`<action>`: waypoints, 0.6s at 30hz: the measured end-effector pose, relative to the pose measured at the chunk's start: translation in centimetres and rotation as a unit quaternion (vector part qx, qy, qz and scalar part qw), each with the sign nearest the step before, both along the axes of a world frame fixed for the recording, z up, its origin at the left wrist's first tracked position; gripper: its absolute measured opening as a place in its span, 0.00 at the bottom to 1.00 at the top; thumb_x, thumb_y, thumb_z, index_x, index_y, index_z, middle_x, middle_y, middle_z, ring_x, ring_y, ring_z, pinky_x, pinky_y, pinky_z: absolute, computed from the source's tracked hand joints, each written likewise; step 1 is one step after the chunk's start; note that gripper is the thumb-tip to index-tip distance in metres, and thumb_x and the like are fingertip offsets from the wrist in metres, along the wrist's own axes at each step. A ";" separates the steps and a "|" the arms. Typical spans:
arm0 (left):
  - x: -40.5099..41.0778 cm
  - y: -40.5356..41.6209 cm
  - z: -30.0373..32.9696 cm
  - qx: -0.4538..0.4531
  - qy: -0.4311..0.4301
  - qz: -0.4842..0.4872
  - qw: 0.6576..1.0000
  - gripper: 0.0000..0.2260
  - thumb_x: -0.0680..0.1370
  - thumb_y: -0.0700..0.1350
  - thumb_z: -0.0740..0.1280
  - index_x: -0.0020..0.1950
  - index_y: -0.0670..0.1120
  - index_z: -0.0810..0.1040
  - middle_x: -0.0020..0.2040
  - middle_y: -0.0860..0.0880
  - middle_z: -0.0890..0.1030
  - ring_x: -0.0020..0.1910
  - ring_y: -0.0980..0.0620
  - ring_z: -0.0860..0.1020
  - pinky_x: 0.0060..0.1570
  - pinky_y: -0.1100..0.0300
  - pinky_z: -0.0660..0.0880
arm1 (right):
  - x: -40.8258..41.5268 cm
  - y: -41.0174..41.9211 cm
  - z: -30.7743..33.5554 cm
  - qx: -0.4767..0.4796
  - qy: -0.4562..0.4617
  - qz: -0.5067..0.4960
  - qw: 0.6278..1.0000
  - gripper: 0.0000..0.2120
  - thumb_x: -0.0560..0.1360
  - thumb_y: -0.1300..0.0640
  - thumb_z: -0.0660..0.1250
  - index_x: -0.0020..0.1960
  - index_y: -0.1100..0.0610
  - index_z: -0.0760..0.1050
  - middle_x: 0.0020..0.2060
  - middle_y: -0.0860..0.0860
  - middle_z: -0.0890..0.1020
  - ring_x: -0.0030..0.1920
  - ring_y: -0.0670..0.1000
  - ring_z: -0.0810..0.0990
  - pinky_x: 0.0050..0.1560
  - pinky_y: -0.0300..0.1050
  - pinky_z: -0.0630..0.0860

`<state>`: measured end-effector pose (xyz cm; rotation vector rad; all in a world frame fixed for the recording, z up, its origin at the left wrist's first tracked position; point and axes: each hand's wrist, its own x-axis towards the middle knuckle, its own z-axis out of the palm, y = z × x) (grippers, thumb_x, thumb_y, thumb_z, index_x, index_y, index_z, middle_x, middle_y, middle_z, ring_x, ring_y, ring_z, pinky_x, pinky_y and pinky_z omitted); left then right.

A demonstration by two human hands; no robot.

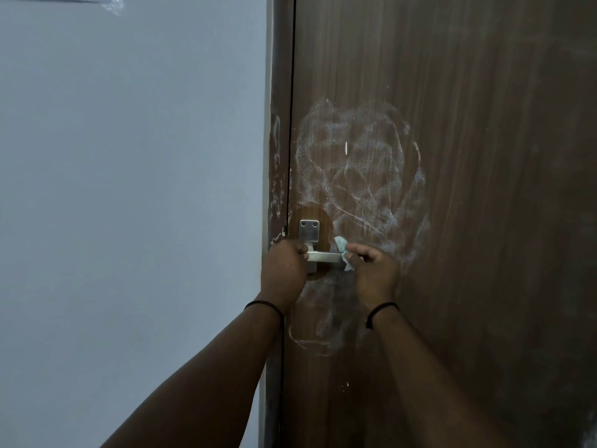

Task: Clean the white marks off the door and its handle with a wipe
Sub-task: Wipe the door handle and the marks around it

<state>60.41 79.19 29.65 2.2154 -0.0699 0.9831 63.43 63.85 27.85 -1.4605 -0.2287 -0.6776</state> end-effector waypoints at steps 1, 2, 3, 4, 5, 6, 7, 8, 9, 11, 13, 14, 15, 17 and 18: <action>-0.1 0.0 -0.1 -0.001 -0.012 -0.007 1.000 0.07 0.76 0.37 0.68 0.49 0.44 0.85 0.45 0.45 0.85 0.38 0.55 0.78 0.36 0.70 0.70 | 0.0 0.3 0.4 -0.079 -0.014 -0.018 0.997 0.07 0.72 0.64 0.73 0.47 0.54 0.85 0.42 0.44 0.84 0.46 0.44 0.83 0.49 0.39 0.80; -0.3 0.0 -0.4 -0.002 -0.027 -0.012 1.000 0.08 0.76 0.37 0.68 0.50 0.44 0.85 0.46 0.45 0.85 0.37 0.58 0.76 0.34 0.74 0.66 | 0.0 0.6 0.8 -0.147 -0.021 -0.032 0.988 0.06 0.73 0.63 0.73 0.46 0.54 0.85 0.43 0.45 0.85 0.45 0.44 0.82 0.48 0.38 0.78; -0.5 0.0 -0.8 -0.002 -0.045 -0.011 0.999 0.09 0.76 0.37 0.67 0.52 0.45 0.85 0.46 0.45 0.86 0.36 0.59 0.75 0.34 0.76 0.63 | 0.2 1.0 1.4 -0.199 -0.024 -0.040 0.979 0.06 0.73 0.63 0.73 0.47 0.54 0.85 0.44 0.46 0.85 0.45 0.45 0.82 0.46 0.36 0.76; -0.7 -0.1 -1.4 -0.002 -0.063 -0.007 0.998 0.10 0.76 0.38 0.67 0.53 0.45 0.85 0.46 0.46 0.86 0.37 0.59 0.75 0.35 0.78 0.62 | 0.4 1.3 2.0 -0.239 -0.024 -0.044 0.970 0.06 0.74 0.62 0.72 0.46 0.54 0.85 0.44 0.47 0.85 0.45 0.45 0.81 0.44 0.33 0.74; -0.9 -0.1 -2.0 -0.006 -0.079 0.000 0.997 0.09 0.76 0.39 0.68 0.54 0.46 0.85 0.46 0.47 0.86 0.38 0.59 0.75 0.35 0.79 0.62 | 0.6 1.8 2.6 -0.275 -0.021 -0.046 0.960 0.06 0.74 0.62 0.71 0.46 0.53 0.85 0.44 0.47 0.85 0.44 0.44 0.80 0.42 0.31 0.71; -1.0 -0.1 -2.6 -0.019 -0.088 0.007 0.996 0.09 0.77 0.40 0.68 0.54 0.48 0.84 0.45 0.49 0.86 0.38 0.59 0.76 0.36 0.78 0.64 | 0.8 2.4 3.2 -0.312 -0.018 -0.050 0.949 0.07 0.75 0.61 0.71 0.46 0.52 0.85 0.44 0.46 0.85 0.43 0.44 0.80 0.40 0.31 0.70; -1.1 -0.1 -3.1 -0.042 -0.086 0.013 0.995 0.08 0.77 0.41 0.67 0.53 0.49 0.84 0.44 0.50 0.85 0.38 0.58 0.77 0.37 0.76 0.66 | 1.0 3.0 3.7 -0.348 -0.016 -0.056 0.936 0.07 0.75 0.61 0.70 0.45 0.51 0.84 0.44 0.46 0.85 0.43 0.44 0.79 0.41 0.32 0.71; -1.1 0.0 -3.4 -0.071 -0.076 0.019 0.994 0.08 0.77 0.41 0.66 0.52 0.50 0.83 0.43 0.51 0.85 0.39 0.56 0.79 0.36 0.72 0.68 | 1.2 3.6 4.1 -0.381 -0.014 -0.061 0.923 0.08 0.75 0.62 0.69 0.45 0.50 0.84 0.45 0.46 0.85 0.44 0.45 0.80 0.42 0.35 0.73; -1.0 0.0 -3.5 -0.096 -0.064 0.024 0.993 0.08 0.78 0.42 0.64 0.51 0.52 0.82 0.43 0.52 0.84 0.39 0.55 0.79 0.36 0.69 0.69 | 1.4 4.2 4.3 -0.404 -0.013 -0.064 0.912 0.10 0.76 0.63 0.68 0.45 0.50 0.83 0.45 0.47 0.85 0.46 0.47 0.81 0.44 0.39 0.76; -0.8 0.1 -3.5 -0.128 -0.054 0.030 0.990 0.10 0.79 0.41 0.62 0.49 0.53 0.81 0.41 0.54 0.83 0.38 0.57 0.78 0.36 0.69 0.69 | 1.5 5.0 4.1 -0.421 -0.023 -0.060 0.905 0.13 0.76 0.65 0.66 0.45 0.49 0.83 0.47 0.47 0.85 0.47 0.47 0.82 0.46 0.41 0.78; -0.7 0.0 -2.9 -0.136 -0.064 0.032 0.988 0.12 0.79 0.38 0.61 0.52 0.52 0.80 0.41 0.57 0.81 0.36 0.63 0.75 0.35 0.75 0.65 | 1.5 5.2 3.5 -0.397 -0.050 -0.053 0.915 0.15 0.75 0.66 0.65 0.47 0.48 0.83 0.46 0.44 0.84 0.46 0.43 0.81 0.43 0.33 0.74; -0.7 0.0 -2.4 -0.136 -0.073 0.025 0.988 0.14 0.79 0.37 0.60 0.54 0.53 0.81 0.42 0.59 0.79 0.36 0.66 0.74 0.34 0.76 0.65 | 1.4 5.1 3.2 -0.366 -0.059 -0.047 0.927 0.14 0.75 0.65 0.65 0.47 0.47 0.83 0.44 0.42 0.83 0.44 0.41 0.79 0.41 0.30 0.72; -0.6 0.0 -2.1 -0.140 -0.084 0.017 0.986 0.14 0.80 0.37 0.60 0.56 0.52 0.81 0.43 0.59 0.79 0.37 0.68 0.73 0.35 0.77 0.65 | 1.3 5.1 3.1 -0.333 -0.066 -0.037 0.940 0.13 0.74 0.64 0.67 0.47 0.46 0.81 0.43 0.40 0.82 0.43 0.38 0.78 0.39 0.27 0.70; -0.4 -0.2 -1.5 -0.151 -0.106 0.009 0.983 0.14 0.80 0.37 0.60 0.59 0.48 0.81 0.49 0.53 0.82 0.40 0.67 0.74 0.39 0.80 0.65 | 1.1 5.0 3.1 -0.262 -0.071 -0.021 0.962 0.12 0.73 0.63 0.70 0.45 0.45 0.79 0.41 0.39 0.81 0.42 0.36 0.78 0.38 0.27 0.71; -0.3 -0.2 -1.2 -0.158 -0.111 0.006 0.981 0.13 0.81 0.37 0.60 0.61 0.45 0.81 0.52 0.49 0.83 0.44 0.63 0.77 0.42 0.80 0.64 | 1.1 5.0 3.2 -0.232 -0.073 -0.014 0.970 0.12 0.73 0.63 0.71 0.44 0.45 0.79 0.40 0.40 0.81 0.42 0.36 0.79 0.39 0.28 0.72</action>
